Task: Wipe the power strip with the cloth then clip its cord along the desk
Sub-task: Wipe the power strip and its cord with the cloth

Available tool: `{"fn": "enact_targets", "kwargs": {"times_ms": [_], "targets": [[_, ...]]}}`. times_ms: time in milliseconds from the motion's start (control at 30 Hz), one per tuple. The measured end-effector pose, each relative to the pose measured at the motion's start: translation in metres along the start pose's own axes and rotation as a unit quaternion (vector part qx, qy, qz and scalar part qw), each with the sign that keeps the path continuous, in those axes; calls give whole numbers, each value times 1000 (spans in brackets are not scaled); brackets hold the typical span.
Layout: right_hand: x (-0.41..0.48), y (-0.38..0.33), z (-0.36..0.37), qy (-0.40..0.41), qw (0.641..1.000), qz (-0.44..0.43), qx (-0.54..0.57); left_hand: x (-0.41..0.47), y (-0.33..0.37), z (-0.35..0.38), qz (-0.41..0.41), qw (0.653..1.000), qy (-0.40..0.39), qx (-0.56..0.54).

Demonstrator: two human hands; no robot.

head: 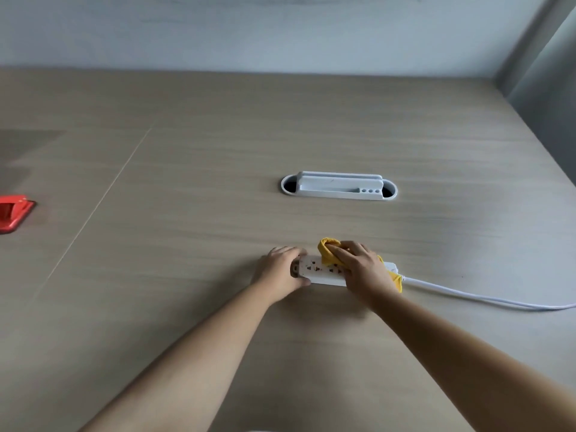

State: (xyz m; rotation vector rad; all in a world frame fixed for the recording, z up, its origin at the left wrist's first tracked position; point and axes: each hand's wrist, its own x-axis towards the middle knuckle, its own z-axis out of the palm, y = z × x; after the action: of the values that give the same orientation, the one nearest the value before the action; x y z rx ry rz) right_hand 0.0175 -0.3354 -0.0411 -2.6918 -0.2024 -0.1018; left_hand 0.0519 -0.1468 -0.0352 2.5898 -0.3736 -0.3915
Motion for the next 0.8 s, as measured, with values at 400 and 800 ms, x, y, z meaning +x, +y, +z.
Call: {"fn": "enact_targets", "kwargs": {"times_ms": [400,800], "targets": [[17,-12,-10,-112,994,-14,-3,4,-4,6,-44,996,-5,-79],[21,-12,-9,-104,994,-40,-11,9,-10,13,-56,990,6,-132]]}}
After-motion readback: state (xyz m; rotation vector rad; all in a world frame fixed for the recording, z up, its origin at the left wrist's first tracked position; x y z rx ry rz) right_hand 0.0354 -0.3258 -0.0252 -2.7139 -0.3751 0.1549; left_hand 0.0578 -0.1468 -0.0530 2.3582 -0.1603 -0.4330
